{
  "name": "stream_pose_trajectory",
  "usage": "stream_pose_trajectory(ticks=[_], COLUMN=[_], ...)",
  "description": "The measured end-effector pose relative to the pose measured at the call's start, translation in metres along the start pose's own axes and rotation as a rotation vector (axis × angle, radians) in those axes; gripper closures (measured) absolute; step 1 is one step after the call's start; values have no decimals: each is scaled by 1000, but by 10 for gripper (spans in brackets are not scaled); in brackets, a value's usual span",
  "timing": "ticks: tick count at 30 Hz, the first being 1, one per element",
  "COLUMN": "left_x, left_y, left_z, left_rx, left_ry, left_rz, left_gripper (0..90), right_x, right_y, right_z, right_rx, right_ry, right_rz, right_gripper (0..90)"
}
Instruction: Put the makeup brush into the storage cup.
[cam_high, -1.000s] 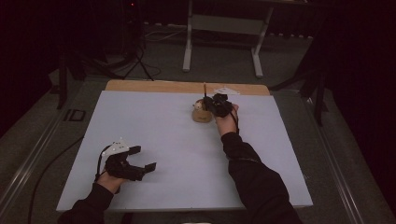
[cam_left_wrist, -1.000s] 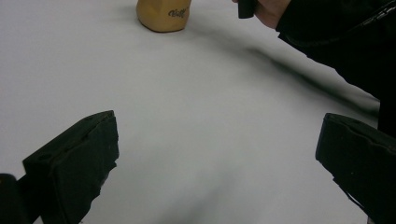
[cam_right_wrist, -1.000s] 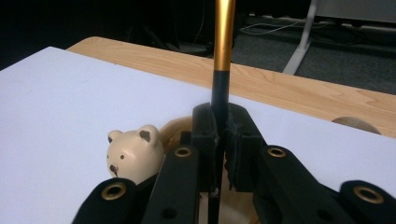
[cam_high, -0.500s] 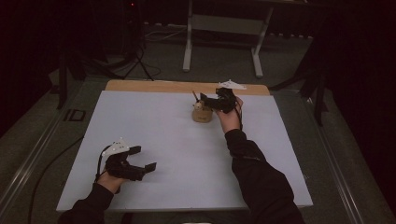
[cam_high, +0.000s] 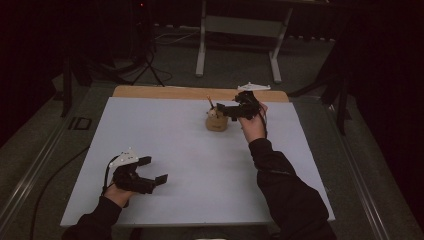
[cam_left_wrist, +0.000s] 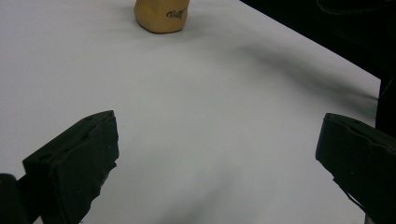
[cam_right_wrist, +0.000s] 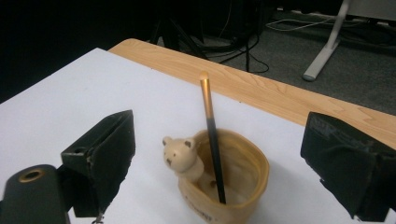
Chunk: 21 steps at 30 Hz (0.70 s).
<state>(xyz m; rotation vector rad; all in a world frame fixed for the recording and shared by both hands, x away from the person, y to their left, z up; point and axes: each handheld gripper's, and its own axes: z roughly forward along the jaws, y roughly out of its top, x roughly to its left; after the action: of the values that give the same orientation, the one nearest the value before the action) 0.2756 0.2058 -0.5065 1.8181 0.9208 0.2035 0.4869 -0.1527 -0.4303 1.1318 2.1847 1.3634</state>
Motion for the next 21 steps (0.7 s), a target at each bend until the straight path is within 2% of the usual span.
stream_pose_trajectory(ticks=[5,8,13,16,19,21], left_x=[-1,-2,-1,-2,-2,-1], left_y=[1,1,-1,-1,-1,-2], left_z=[-1,-2,-1,-1,-2,-2], left_rx=[-4,-1,5,6,5,1], left_ry=[1,1,-5,-4,-5,-6], left_rz=[2,9,9,11,12,5], left_gripper=[1,1,1,1,1,1], right_x=[1,0,3,3,4,4], right_y=[-2,-2,-6,-10,-16,-19], right_z=[-13,-22,-33,-40,-47,-52], right_rx=[-4,-9,0,-4,-2,-2], right_ry=[31,71,88,98,109,132], right_rz=[12,32,-1,12,4,3], right_gripper=[102,102,103,103,103,103])
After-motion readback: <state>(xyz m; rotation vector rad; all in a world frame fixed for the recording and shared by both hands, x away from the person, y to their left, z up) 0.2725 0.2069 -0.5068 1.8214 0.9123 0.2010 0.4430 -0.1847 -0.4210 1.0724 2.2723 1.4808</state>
